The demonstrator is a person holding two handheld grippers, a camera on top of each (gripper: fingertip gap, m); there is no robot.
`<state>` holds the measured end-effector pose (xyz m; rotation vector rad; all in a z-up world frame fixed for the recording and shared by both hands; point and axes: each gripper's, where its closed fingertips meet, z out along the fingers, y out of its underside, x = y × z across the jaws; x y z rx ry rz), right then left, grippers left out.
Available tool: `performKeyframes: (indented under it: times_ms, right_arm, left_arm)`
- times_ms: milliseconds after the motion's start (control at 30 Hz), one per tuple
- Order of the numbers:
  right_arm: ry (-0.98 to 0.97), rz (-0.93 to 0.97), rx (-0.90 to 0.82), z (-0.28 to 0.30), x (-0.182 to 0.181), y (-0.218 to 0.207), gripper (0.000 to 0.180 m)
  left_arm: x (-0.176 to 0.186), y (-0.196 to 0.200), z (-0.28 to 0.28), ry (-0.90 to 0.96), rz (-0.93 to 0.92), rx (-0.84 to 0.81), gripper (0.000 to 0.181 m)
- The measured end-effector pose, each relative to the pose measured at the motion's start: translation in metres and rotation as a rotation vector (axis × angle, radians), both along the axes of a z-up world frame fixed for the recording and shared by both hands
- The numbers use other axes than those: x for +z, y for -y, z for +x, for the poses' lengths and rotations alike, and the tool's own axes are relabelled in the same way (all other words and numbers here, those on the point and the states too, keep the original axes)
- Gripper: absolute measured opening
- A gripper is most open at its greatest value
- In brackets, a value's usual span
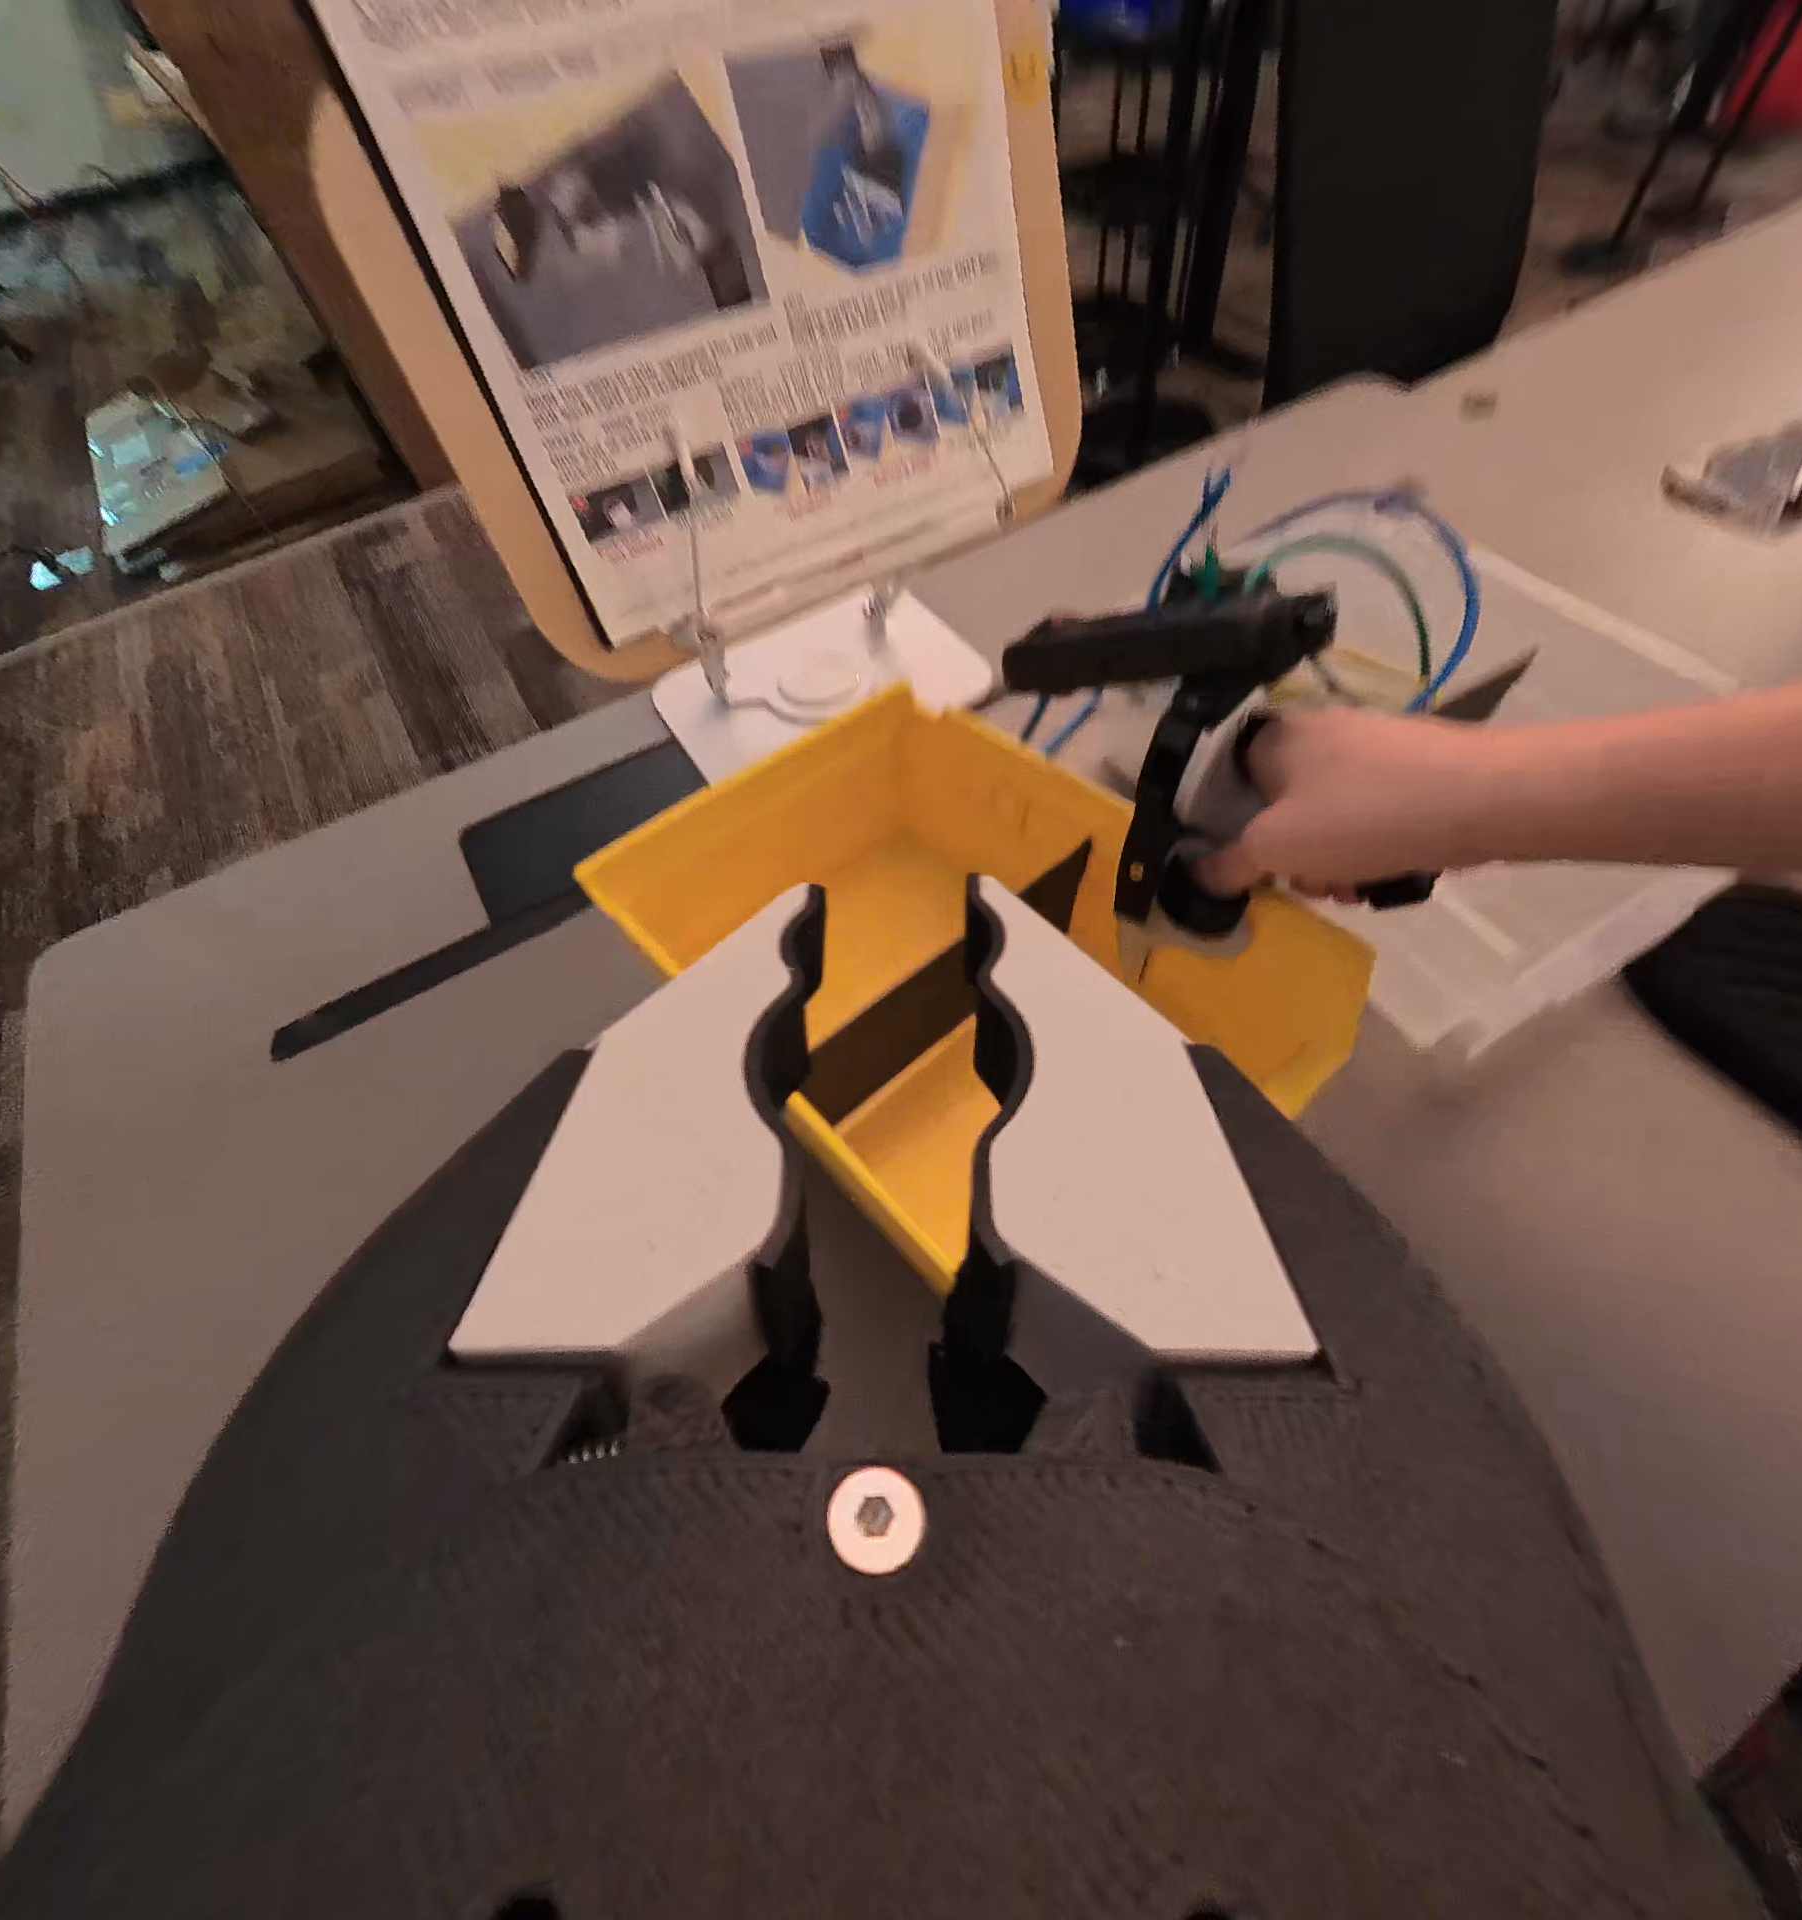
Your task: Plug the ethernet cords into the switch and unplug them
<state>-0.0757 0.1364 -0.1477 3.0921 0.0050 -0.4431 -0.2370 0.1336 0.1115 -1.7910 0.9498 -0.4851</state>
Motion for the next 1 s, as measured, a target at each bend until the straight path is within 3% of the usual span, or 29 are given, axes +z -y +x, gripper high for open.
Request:
performKeyframes:
  times_ms: [33, 267, 367, 467, 567, 733, 867, 1000]
  right_arm:
    - [-0.028, -0.012, 0.018, -0.007, 0.006, 0.001, 0.002]
    - [-0.156, 0.017, 0.139, -0.032, 0.090, 0.002, 0.002]
    - [-0.144, 0.042, 0.176, 0.001, 0.133, 0.015, 0.002]
    - [-0.145, 0.073, 0.141, 0.055, 0.171, 0.039, 0.002]
    - [-0.160, 0.121, 0.031, 0.126, 0.199, 0.072, 0.002]
    - [-0.105, 0.255, -0.231, 0.266, 0.210, 0.138, 0.002]
    - [0.026, 0.287, -0.469, 0.372, 0.180, 0.208, 0.003]
    - [0.128, 0.238, -0.637, 0.439, 0.129, 0.279, 0.003]
  left_arm:
    - [0.013, 0.000, -0.003, 0.063, 0.023, 0.018, 0.033]
    - [0.131, 0.048, -0.063, 0.772, 0.279, 0.023, 0.046]
    - [0.147, 0.061, -0.094, 0.883, 0.349, 0.051, 0.063]
    - [0.145, 0.057, -0.091, 0.893, 0.323, 0.029, 0.067]
    - [0.115, 0.042, -0.038, 0.787, 0.104, -0.092, 0.083]
    - [0.023, 0.040, 0.083, 0.420, -0.285, -0.310, 0.106]
    - [-0.041, 0.049, 0.171, 0.275, -0.371, -0.366, 0.102]
    - [-0.133, 0.046, 0.230, 0.040, -0.396, -0.321, 0.108]
